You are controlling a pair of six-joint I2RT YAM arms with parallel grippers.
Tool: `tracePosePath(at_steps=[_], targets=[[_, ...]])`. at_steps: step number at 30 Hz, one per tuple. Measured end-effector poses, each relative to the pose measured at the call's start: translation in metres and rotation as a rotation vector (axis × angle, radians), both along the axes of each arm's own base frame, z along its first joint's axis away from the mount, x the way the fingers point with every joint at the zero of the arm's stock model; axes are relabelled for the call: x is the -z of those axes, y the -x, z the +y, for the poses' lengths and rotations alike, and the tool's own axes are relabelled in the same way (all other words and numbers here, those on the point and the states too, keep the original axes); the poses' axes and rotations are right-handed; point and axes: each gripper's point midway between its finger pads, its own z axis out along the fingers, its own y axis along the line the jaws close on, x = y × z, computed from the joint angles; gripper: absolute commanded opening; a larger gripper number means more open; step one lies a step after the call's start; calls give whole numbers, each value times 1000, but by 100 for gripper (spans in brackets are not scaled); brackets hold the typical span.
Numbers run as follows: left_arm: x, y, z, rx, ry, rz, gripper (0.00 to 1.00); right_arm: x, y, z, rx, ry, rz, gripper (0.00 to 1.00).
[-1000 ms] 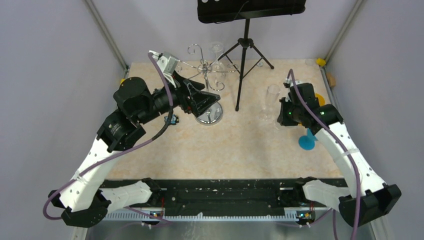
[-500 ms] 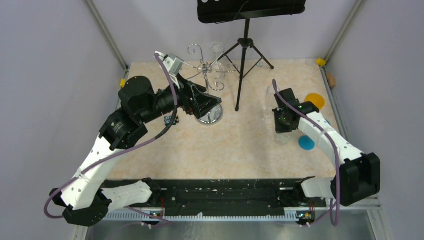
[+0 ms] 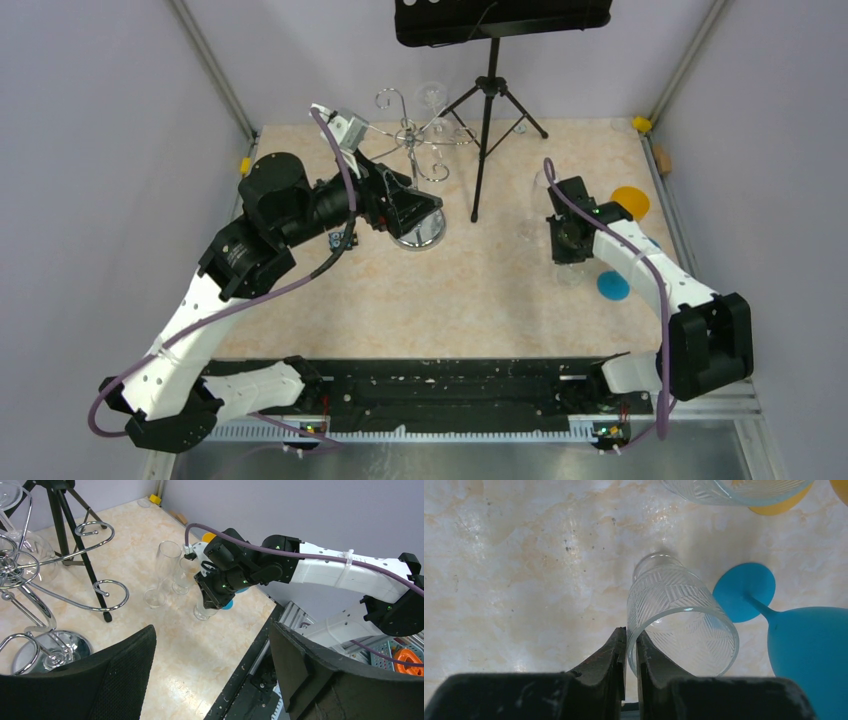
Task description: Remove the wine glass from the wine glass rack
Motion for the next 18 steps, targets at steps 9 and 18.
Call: tracePosePath(at_steps=[9,18], targets=[[0,-1,0,-5,-1,1,87,-1,-4,-7,15,12,-12,31],[-7,-13,-2,-42,3,-3,88,-28,-6,-4,-11,-29,-119,47]])
